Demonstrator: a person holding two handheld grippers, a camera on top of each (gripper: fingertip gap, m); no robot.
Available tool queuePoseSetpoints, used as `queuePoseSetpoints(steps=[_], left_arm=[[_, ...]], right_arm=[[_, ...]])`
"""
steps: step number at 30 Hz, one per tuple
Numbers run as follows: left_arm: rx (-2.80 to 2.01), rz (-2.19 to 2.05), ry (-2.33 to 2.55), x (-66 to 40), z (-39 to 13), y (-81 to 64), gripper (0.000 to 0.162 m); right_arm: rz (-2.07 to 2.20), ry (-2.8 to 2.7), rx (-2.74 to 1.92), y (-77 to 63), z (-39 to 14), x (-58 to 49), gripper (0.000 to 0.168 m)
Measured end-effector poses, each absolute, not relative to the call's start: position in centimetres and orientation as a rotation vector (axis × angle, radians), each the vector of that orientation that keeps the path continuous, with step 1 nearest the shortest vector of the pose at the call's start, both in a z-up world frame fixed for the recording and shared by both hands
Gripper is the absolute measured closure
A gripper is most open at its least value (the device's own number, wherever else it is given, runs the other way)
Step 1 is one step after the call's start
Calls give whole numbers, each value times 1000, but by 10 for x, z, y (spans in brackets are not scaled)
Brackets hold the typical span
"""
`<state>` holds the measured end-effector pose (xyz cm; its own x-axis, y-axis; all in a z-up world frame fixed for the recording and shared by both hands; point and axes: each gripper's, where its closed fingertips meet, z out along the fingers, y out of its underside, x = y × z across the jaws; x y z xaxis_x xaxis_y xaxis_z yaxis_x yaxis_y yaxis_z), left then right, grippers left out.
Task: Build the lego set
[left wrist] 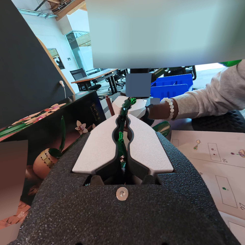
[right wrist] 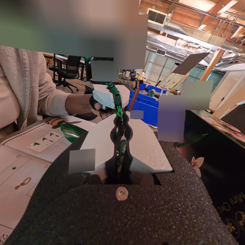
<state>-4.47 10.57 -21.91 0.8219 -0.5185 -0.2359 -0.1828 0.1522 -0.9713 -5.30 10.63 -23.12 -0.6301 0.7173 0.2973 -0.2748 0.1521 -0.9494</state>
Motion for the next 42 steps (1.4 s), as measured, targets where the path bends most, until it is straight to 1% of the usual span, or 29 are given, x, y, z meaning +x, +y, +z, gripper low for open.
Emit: queuePoseSetpoints(steps=[4, 10, 17, 22, 42], left_arm=[[-1421, -234, 611, -46, -219, 107, 155], [-1428, -181, 617, -48, -219, 106, 155], [-1469, -159, 618, -46, -220, 107, 155], [-1494, -140, 623, -45, -220, 106, 155], [-1543, -227, 658, -44, -221, 107, 155]], right_arm=[[1502, -1693, -426, 109, -229, -51, 162], [1091, -1811, -403, 111, -227, -53, 162], [980, -1852, -395, 111, -227, -50, 162], [816, -1879, -337, 110, -225, -48, 162], [833, -1898, -290, 111, -223, -48, 162]])
